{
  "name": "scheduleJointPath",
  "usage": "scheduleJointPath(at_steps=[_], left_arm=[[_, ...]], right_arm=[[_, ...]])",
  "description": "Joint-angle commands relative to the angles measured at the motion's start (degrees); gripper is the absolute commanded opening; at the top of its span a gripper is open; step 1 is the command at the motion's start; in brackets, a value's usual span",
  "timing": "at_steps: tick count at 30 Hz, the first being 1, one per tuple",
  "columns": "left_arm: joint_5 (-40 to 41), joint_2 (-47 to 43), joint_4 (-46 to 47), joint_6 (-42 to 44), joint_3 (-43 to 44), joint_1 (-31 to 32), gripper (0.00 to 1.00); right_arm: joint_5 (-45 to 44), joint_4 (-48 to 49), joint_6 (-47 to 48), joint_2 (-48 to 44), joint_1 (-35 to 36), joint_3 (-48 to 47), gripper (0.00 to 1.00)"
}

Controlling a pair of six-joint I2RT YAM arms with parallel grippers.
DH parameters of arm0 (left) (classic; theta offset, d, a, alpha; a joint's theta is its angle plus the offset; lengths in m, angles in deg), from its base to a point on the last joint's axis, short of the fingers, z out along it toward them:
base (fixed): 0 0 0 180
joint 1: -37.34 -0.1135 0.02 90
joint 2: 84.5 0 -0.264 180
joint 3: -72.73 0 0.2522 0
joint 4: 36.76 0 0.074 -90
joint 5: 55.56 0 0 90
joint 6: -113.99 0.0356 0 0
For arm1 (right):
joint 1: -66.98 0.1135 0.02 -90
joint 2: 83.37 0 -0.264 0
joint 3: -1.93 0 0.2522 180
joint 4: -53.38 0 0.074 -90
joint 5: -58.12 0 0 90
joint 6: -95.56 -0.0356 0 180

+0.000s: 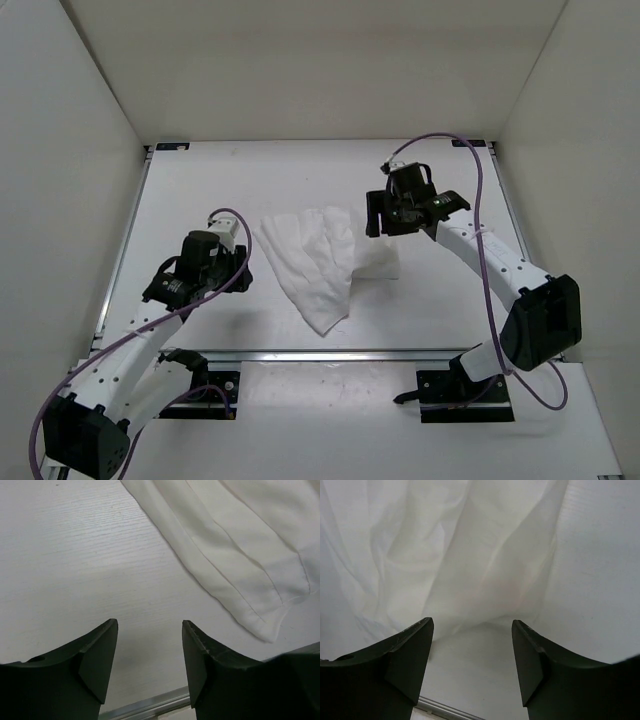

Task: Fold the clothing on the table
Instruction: Flatten the skirt out

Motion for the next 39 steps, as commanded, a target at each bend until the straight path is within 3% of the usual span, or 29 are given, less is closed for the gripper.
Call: scheduleJointPath(at_steps=[1, 2, 3, 5, 6, 7, 9, 12, 19, 28, 31, 33, 35, 39], left_arm=[[-3.28, -2.31, 1.38, 1.12, -0.68, 0.79, 0.66], [-7.56, -4.41, 2.77, 2.34, -1.21, 0.89, 0.64], [-8.56, -5.3, 4.79, 1.92, -1.74, 0.89, 0.42], [-11.18, -6.63, 7.17, -3.51, -2.79, 2.02, 0.06], [-12.69, -4.98, 8.92, -5.1, -3.84, 2.81, 0.01], [-13.57, -4.18, 10.86, -6.77, -4.55, 4.47, 0.04], [-13.58, 0.03, 13.93, -10.64, -7.44, 9.13, 0.42], [-17.44, 3.55, 22.79, -21.08, -12.45, 13.79, 0.5], [-12.53, 11.46, 34.06, -29.9, -16.5, 21.44, 0.55], [-8.66, 27.01, 41.19, -34.47, -11.94, 28.65, 0.56], [-9.28, 31.94, 42.95, -35.09, -10.36, 30.32, 0.48], [-9.27, 34.75, 43.57, -34.56, -9.57, 30.59, 0.3], [-9.36, 36.6, 44.01, -34.47, -8.78, 29.9, 0.0], [-9.01, 36.09, 40.95, -31.23, -6.58, 28.05, 0.0]], right_arm=[[1.51, 2.8, -0.71, -4.11, -1.12, 4.77, 0.61], [0.9, 2.71, -0.97, -5.33, -0.69, 5.75, 0.61], [0.99, 3.41, -1.15, -5.87, -1.03, 8.37, 0.61], [2.38, 5.17, -1.59, -7.36, -1.73, 12.16, 0.61], [2.83, 6.3, -1.94, -8.15, -2.26, 14.17, 0.62], [3.88, 7.01, -2.11, -8.68, -2.87, 15.67, 0.61], [4.59, 7.46, -2.12, -9.03, -3.75, 16.47, 0.62], [4.06, 7.37, -1.85, -8.69, -4.11, 16.48, 0.62], [5.38, 9.3, -1.59, -10.0, -5.6, 18.94, 0.62], [4.5, 8.69, -3.69, -7.98, -7.62, 19.82, 0.63], [4.24, 8.95, -6.41, -8.94, -9.12, 21.49, 0.64], [4.58, 10.0, -7.91, -10.87, -10.0, 23.59, 0.65], [5.64, 11.75, -9.23, -12.45, -11.23, 26.13, 0.65], [9.58, 14.31, -10.11, -14.22, -11.23, 29.92, 0.65]])
